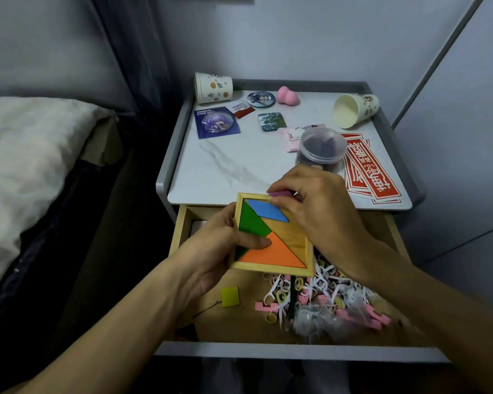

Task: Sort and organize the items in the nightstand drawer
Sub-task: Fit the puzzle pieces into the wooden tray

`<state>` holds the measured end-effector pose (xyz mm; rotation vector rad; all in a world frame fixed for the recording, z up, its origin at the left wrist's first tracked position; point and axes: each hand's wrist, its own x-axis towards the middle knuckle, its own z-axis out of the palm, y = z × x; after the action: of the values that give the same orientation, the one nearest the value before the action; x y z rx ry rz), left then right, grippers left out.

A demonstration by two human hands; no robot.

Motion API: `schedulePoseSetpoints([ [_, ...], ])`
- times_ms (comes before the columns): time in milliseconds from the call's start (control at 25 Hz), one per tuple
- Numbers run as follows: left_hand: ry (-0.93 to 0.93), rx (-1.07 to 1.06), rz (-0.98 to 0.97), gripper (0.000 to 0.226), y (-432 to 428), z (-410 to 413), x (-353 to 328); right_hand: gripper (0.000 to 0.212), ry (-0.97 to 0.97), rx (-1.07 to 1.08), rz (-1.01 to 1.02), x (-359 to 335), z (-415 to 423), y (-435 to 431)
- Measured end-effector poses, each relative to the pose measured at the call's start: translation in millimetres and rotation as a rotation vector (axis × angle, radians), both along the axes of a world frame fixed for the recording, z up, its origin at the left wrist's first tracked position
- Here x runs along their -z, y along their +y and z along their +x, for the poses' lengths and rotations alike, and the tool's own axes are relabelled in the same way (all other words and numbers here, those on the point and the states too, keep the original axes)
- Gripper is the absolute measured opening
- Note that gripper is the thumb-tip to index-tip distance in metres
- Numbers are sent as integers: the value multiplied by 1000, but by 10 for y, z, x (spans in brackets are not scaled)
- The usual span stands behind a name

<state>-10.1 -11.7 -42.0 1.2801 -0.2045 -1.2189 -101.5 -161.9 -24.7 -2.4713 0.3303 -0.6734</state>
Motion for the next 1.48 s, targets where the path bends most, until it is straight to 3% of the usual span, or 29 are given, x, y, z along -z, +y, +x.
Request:
schedulePoseSetpoints([
  [200,20,-113,51,27,-2,-9,-64,8,-20,82,113,-82,-77,25],
  [480,-64,-241,145,23,-2,25,-23,13,53,-26,537,-145,-109,69],
  [680,-67,-237,142,24,-4,41,21,6,134,10,376,-129,-99,125],
  [840,-60,-251,138,18,-15,36,38,6,169,-7,423,-92,-73,189],
  [1120,-37,-238,154,20,0,49,27,20,221,-100,32,-79,-58,86],
  [1480,-36,-192,163,26,10,47,-9,39,187,-4,64,1,-1,85],
])
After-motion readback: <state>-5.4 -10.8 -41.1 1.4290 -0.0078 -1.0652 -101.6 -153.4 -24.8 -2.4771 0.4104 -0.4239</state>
